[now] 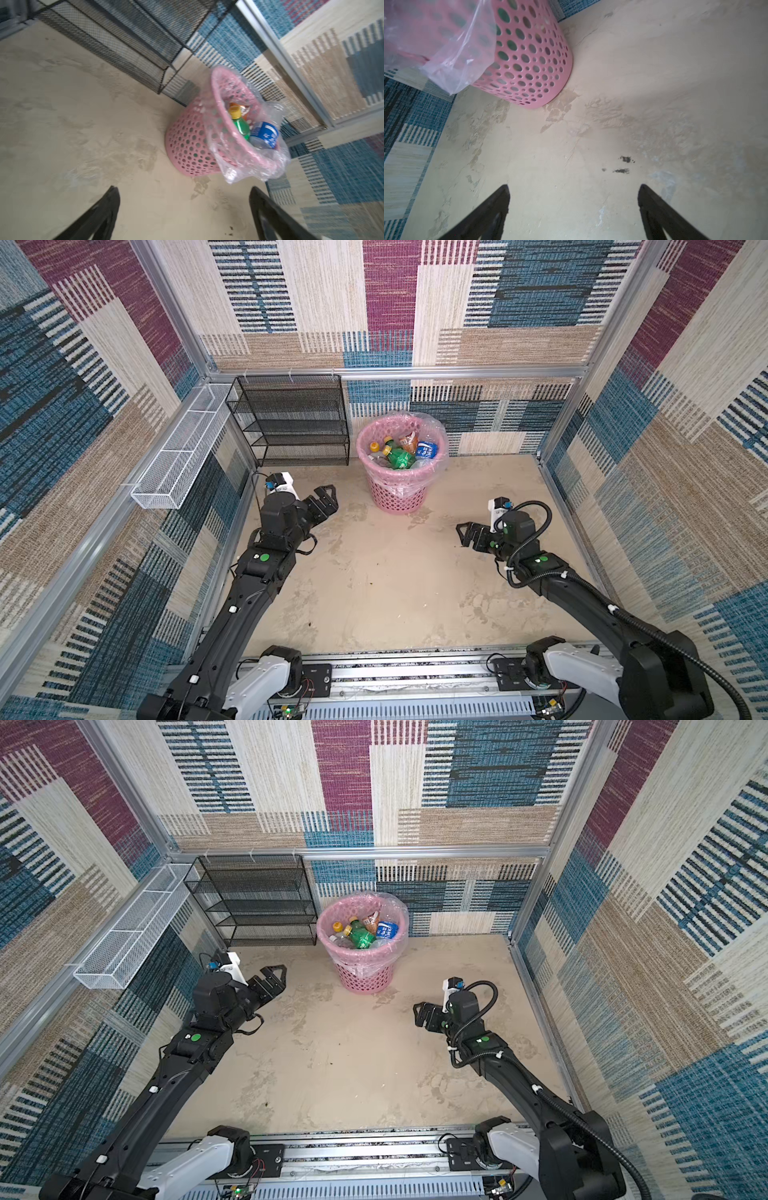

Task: Throw the plastic bottles in the bin

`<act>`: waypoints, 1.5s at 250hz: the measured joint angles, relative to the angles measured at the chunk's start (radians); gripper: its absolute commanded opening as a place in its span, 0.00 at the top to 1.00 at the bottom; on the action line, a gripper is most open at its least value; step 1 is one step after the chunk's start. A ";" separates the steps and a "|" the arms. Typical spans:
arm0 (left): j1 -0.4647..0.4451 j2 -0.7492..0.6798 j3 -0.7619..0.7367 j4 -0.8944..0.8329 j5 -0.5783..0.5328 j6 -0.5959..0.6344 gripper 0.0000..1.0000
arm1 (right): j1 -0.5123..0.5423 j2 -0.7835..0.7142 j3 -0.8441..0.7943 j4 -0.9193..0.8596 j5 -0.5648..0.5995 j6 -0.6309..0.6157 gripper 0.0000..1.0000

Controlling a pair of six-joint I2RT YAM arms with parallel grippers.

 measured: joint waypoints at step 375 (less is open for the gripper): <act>0.154 0.521 -0.563 1.122 -0.271 0.631 0.01 | -0.252 0.416 -0.475 1.456 0.232 -0.427 0.01</act>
